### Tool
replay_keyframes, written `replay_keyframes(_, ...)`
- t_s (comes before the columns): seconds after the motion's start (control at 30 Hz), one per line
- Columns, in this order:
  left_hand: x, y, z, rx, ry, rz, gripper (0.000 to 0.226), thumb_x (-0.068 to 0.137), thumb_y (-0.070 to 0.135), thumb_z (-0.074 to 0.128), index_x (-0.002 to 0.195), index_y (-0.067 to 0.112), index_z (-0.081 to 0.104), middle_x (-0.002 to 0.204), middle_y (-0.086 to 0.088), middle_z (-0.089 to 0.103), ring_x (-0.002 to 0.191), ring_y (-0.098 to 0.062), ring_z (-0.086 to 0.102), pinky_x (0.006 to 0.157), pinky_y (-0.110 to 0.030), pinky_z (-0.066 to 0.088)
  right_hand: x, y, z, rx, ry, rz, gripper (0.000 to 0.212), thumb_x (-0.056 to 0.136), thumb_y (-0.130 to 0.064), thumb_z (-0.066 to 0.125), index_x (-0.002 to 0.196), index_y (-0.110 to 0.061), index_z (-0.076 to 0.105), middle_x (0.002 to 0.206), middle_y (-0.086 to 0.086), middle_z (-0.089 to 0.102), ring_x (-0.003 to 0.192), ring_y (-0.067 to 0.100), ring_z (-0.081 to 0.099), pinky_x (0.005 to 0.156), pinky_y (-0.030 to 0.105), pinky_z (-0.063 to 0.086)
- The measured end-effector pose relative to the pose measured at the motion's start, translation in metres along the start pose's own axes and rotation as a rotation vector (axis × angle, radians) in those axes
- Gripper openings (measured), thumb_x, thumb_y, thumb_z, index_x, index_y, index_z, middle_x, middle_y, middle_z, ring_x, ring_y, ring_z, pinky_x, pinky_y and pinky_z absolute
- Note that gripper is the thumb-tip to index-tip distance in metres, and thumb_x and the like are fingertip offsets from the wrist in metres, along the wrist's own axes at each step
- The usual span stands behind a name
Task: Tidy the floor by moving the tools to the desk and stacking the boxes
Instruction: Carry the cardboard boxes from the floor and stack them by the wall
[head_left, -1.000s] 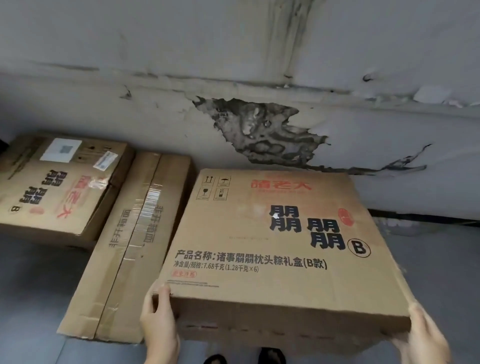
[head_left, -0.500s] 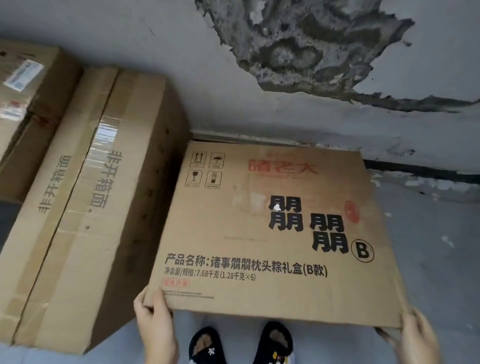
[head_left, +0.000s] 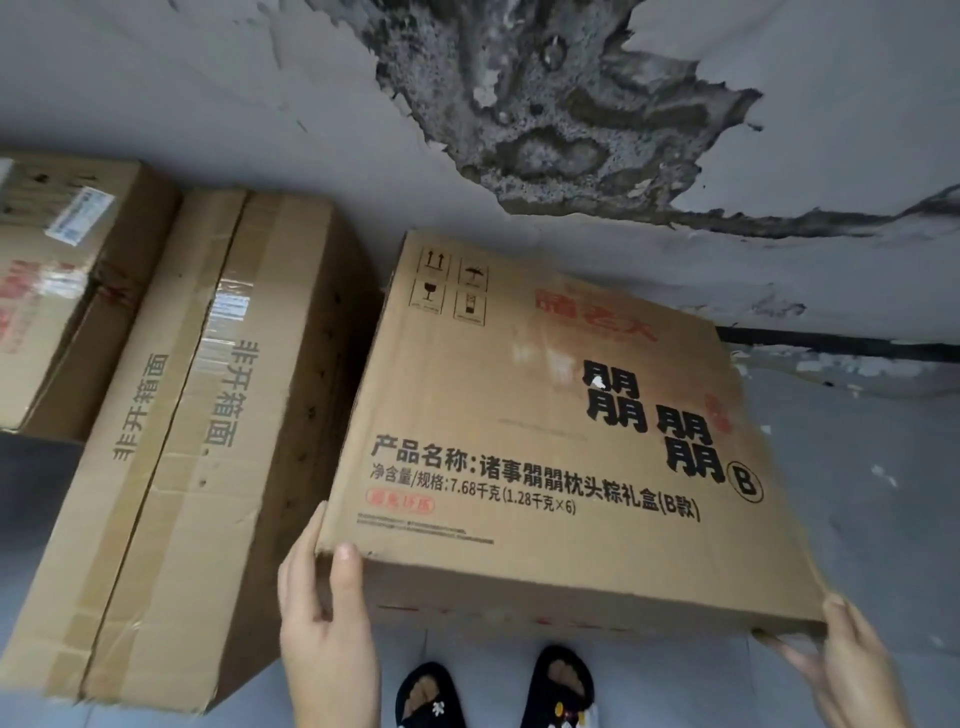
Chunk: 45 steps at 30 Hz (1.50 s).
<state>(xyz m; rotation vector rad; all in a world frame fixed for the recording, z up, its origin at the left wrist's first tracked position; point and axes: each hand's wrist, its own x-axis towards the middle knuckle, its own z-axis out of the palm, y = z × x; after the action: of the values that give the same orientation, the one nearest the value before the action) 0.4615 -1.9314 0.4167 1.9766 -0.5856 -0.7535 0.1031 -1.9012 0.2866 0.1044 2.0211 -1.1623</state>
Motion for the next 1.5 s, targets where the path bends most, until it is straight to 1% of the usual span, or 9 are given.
replay_keyframes(0.1, -0.024, 0.023, 0.006, 0.051, -0.076, 0.367, 0.036, 0.085, 0.041, 0.046, 0.115, 0.059, 0.053, 0.119, 0.035, 0.050, 0.114, 0.016, 0.043, 0.099, -0.005, 0.029, 0.008, 0.011, -0.012, -0.087, -0.018, 0.081, 0.028, 0.103, -0.018, 0.031, 0.103, -0.005, 0.056, 0.133, 0.020, 0.047, 0.113, 0.035, 0.048, 0.068, 0.062, 0.052)
replay_keyframes(0.23, -0.061, 0.022, 0.030, 0.160, -0.254, 0.593, 0.047, 0.086, 0.033, 0.040, 0.132, 0.036, 0.042, 0.140, 0.024, 0.039, 0.133, 0.002, 0.033, 0.117, -0.045, 0.013, 0.015, 0.028, -0.013, -0.352, 0.031, 0.110, 0.039, 0.104, -0.026, 0.027, 0.137, -0.014, 0.043, 0.138, 0.009, 0.045, 0.125, 0.039, 0.043, 0.098, 0.057, 0.039)
replay_keyframes(0.53, -0.114, 0.025, 0.059, 0.196, -0.796, 0.772, 0.059, 0.094, 0.015, 0.029, 0.148, 0.036, 0.016, 0.155, 0.019, 0.016, 0.144, -0.006, 0.015, 0.117, -0.026, -0.001, -0.178, -0.076, 0.018, -0.410, -0.503, -0.440, 0.055, 0.085, -0.062, 0.032, 0.133, -0.039, 0.041, 0.145, -0.016, 0.038, 0.139, 0.001, 0.025, 0.114, 0.026, 0.017)
replay_keyframes(0.67, -0.105, 0.028, 0.035, 0.102, -0.729, 0.568, 0.052, 0.093, 0.022, 0.034, 0.144, 0.033, 0.029, 0.149, 0.025, 0.026, 0.140, 0.001, 0.023, 0.116, -0.019, 0.008, -0.204, -0.060, 0.019, -0.589, -0.470, -0.641, 0.068, 0.072, -0.080, 0.029, 0.133, -0.050, 0.023, 0.155, -0.010, 0.022, 0.145, 0.008, 0.011, 0.116, 0.029, 0.011)
replay_keyframes(0.8, -0.039, -0.010, -0.014, 0.261, -0.201, -0.235, 0.059, 0.095, 0.026, 0.051, 0.147, 0.020, 0.024, 0.154, -0.001, 0.026, 0.140, -0.022, 0.024, 0.115, -0.044, 0.021, -0.201, -0.058, 0.003, -0.523, -0.426, -0.598, 0.039, 0.095, -0.047, 0.039, 0.133, -0.046, 0.029, 0.154, -0.006, 0.027, 0.143, 0.008, 0.020, 0.112, 0.025, 0.015)
replay_keyframes(0.93, -0.010, -0.043, -0.034, -0.150, -0.445, -0.831, 0.054, 0.092, 0.049, 0.049, 0.139, 0.027, 0.038, 0.140, -0.003, 0.045, 0.120, -0.030, 0.047, 0.092, -0.059, 0.040, -0.191, -0.065, -0.006, -0.537, -0.463, -0.474, 0.048, 0.098, -0.026, 0.043, 0.142, -0.038, 0.031, 0.151, -0.013, 0.031, 0.138, 0.004, 0.026, 0.108, 0.022, 0.018)
replay_keyframes(1.13, -0.014, -0.035, -0.033, -0.154, -0.404, -0.550, 0.048, 0.093, 0.025, 0.056, 0.139, 0.020, 0.042, 0.127, 0.000, 0.051, 0.104, -0.019, 0.054, 0.089, -0.048, 0.049, -0.193, -0.072, -0.017, -0.511, -0.453, -0.478, 0.044, 0.098, -0.024, 0.042, 0.142, -0.029, 0.039, 0.139, -0.015, 0.043, 0.129, 0.004, 0.038, 0.103, 0.017, 0.024)
replay_keyframes(1.33, 0.016, -0.039, -0.058, -0.112, -0.252, -0.300, 0.050, 0.093, 0.019, 0.057, 0.141, 0.021, 0.041, 0.137, 0.003, 0.047, 0.122, -0.019, 0.048, 0.103, -0.046, 0.041, -0.165, -0.018, 0.010, -0.368, -0.471, -0.321, 0.038, 0.098, -0.030, 0.040, 0.114, -0.063, 0.049, 0.129, -0.024, 0.055, 0.126, 0.014, 0.049, 0.109, 0.050, 0.035)
replay_keyframes(1.5, 0.079, -0.061, -0.050, 0.127, -0.248, -0.134, 0.060, 0.092, 0.001, 0.052, 0.146, 0.011, 0.029, 0.150, -0.008, 0.033, 0.135, -0.018, 0.034, 0.114, -0.033, 0.023, -0.149, 0.013, 0.087, -0.280, -0.540, -0.280, 0.040, 0.102, -0.021, 0.035, 0.138, -0.039, 0.039, 0.141, -0.011, 0.047, 0.132, 0.011, 0.042, 0.113, 0.040, 0.031)
